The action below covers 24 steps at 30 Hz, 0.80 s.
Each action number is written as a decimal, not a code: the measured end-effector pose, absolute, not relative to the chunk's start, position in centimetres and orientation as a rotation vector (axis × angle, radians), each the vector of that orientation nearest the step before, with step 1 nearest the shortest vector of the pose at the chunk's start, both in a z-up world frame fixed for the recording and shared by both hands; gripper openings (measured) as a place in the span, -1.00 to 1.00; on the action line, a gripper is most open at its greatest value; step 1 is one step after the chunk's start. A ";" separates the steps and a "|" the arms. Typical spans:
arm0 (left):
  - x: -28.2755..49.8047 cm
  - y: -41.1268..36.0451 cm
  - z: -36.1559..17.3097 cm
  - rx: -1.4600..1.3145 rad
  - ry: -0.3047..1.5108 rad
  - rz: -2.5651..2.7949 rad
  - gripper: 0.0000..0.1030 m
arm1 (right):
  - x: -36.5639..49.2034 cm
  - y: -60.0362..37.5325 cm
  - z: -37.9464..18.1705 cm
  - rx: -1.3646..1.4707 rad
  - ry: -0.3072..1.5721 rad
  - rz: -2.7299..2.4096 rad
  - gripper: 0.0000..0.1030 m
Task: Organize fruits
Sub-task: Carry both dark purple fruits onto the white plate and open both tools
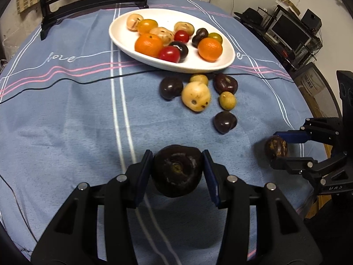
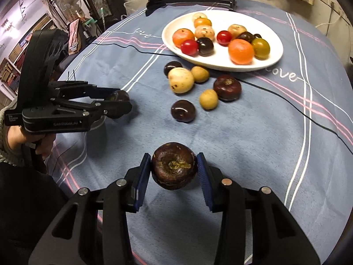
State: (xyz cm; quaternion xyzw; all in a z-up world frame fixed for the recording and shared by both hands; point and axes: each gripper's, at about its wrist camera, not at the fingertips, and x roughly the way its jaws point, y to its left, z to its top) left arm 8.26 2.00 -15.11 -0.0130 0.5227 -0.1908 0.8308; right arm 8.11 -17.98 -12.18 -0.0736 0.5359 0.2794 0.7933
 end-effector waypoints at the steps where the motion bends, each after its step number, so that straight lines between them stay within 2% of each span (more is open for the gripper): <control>1: 8.4 1.8 -15.2 -0.029 1.112 -0.405 -0.10 | 8.3 -18.4 -12.2 -0.143 1.153 0.593 -0.17; 12: 14.0 0.8 -12.4 -0.032 1.040 -0.368 -0.10 | 13.7 -22.5 -9.8 -0.048 1.082 0.520 -0.17; 19: 20.1 1.1 -9.6 0.003 0.954 -0.320 -0.09 | 20.7 -22.0 -6.8 -0.065 0.972 0.512 -0.17; 24: 24.5 1.8 -9.8 0.013 0.944 -0.283 -0.10 | 27.1 -20.9 -6.2 -0.058 0.924 0.500 -0.17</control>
